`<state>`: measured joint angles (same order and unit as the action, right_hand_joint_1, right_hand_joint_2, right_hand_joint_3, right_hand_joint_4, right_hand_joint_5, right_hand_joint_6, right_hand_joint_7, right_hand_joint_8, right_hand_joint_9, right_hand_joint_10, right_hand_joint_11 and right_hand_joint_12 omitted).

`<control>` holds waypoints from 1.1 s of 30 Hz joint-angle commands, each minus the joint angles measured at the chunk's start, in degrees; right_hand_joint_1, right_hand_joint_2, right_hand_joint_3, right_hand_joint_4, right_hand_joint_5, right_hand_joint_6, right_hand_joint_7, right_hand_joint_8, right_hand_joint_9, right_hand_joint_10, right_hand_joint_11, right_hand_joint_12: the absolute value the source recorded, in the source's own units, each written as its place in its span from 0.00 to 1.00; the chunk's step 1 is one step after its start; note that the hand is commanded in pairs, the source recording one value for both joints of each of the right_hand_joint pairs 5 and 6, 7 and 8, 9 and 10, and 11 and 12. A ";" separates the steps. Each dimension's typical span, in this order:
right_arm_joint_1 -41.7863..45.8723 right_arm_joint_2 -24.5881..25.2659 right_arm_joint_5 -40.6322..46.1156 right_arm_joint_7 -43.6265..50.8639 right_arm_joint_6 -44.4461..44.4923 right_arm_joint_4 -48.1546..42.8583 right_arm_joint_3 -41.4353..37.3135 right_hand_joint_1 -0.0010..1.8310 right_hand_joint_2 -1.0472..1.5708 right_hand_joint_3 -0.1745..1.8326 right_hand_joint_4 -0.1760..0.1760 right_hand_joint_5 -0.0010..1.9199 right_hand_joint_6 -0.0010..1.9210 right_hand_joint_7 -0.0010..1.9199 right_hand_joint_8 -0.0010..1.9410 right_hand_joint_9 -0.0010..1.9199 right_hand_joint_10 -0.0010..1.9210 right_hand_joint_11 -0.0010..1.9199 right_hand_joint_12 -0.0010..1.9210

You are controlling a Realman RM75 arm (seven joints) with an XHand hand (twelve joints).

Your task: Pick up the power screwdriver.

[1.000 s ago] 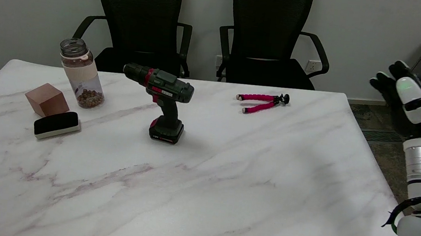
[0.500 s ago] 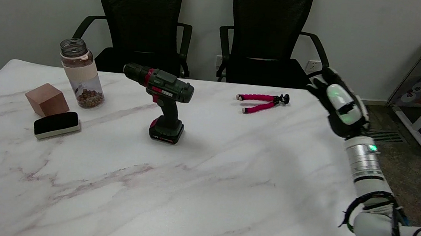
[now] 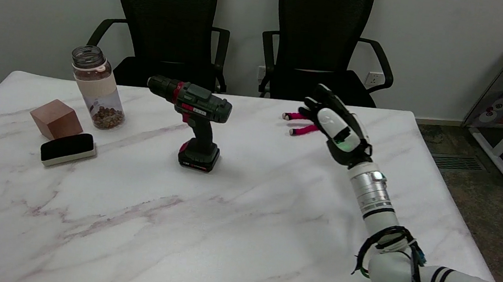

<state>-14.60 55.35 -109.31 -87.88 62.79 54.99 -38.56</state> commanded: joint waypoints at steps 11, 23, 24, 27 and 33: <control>-5.34 8.28 -12.77 1.57 -7.78 -0.64 4.19 0.48 0.42 0.53 0.35 0.11 0.11 0.11 0.11 0.16 0.16 0.26 0.26; -10.88 15.25 -12.95 1.96 -8.21 -16.00 6.05 0.48 0.35 0.52 0.47 0.09 0.09 0.09 0.09 0.10 0.10 0.14 0.14; -11.27 15.73 -13.16 2.72 -8.24 -16.55 6.32 0.47 0.35 0.51 0.47 0.09 0.09 0.09 0.09 0.10 0.10 0.14 0.14; -12.25 17.03 -13.39 6.84 -9.20 -17.60 6.48 0.47 0.35 0.51 0.51 0.09 0.09 0.09 0.09 0.10 0.10 0.13 0.13; -14.18 18.85 -13.39 13.19 -11.25 -19.13 6.77 0.47 0.32 0.52 0.57 0.08 0.08 0.08 0.08 0.10 0.10 0.13 0.13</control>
<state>-23.11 67.61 -121.36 -84.61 55.14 44.58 -33.77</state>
